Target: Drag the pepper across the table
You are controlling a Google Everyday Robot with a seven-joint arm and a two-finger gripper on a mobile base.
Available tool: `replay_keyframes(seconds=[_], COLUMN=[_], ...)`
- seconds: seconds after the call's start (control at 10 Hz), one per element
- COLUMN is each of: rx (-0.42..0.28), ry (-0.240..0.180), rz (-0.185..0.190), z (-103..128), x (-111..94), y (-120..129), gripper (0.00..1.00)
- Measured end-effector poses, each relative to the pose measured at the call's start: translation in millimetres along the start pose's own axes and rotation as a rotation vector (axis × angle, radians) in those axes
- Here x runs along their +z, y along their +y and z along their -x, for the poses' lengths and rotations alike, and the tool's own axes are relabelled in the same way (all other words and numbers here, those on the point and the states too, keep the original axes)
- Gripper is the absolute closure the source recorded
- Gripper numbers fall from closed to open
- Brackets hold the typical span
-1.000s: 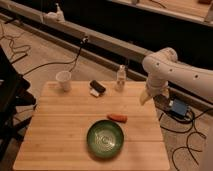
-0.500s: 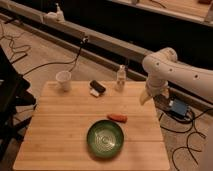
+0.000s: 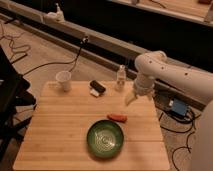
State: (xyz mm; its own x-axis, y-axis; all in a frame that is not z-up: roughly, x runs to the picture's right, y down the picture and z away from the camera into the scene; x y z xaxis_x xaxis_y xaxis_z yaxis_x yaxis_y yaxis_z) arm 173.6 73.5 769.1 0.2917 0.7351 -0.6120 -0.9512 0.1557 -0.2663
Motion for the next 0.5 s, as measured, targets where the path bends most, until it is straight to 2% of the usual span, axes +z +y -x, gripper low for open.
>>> replay_keyframes(seconds=[0.1,0.2,0.3,0.5], rx=[-0.036,-0.078,-0.114,-0.14], ry=[-0.025,-0.055,-0.085,-0.104], rz=[0.041,0.06,0.065,0.068], z=[7.5,10.4,12.2,13.0], x=[3.3,4.0,1.9,1.2], y=[16.7,29.1,37.3,43.3], gripper=[0.2,0.2,0.2,0.2])
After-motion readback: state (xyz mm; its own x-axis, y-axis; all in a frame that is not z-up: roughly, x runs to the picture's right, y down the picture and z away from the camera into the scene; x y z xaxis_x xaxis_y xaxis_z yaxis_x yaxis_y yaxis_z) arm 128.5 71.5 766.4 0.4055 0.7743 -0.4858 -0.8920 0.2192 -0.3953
